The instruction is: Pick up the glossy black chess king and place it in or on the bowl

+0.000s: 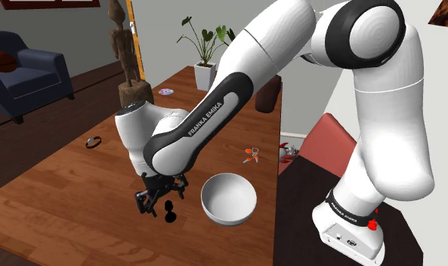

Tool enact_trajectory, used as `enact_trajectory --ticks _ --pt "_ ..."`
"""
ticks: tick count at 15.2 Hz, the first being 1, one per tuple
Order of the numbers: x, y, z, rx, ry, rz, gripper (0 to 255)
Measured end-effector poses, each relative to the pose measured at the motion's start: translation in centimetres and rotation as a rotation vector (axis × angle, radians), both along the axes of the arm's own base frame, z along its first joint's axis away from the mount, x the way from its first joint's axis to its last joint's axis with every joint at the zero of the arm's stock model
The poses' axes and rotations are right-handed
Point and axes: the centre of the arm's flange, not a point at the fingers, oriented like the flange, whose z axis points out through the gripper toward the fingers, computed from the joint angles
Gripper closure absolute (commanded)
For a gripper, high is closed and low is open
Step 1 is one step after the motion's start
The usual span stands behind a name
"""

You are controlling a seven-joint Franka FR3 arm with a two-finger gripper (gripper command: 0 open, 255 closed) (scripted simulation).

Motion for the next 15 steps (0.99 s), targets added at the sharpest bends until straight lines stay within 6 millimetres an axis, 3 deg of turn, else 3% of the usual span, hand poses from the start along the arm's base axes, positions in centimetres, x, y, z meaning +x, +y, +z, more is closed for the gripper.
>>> enact_trajectory --ticks 6,7,15 --pt "-0.05 -0.06 -0.39 0.0 -0.001 0.0 0" --pt "-0.05 -0.06 -0.39 0.0 -0.001 0.0 255" --pt "-0.05 -0.05 -0.37 0.001 -0.001 0.0 255"
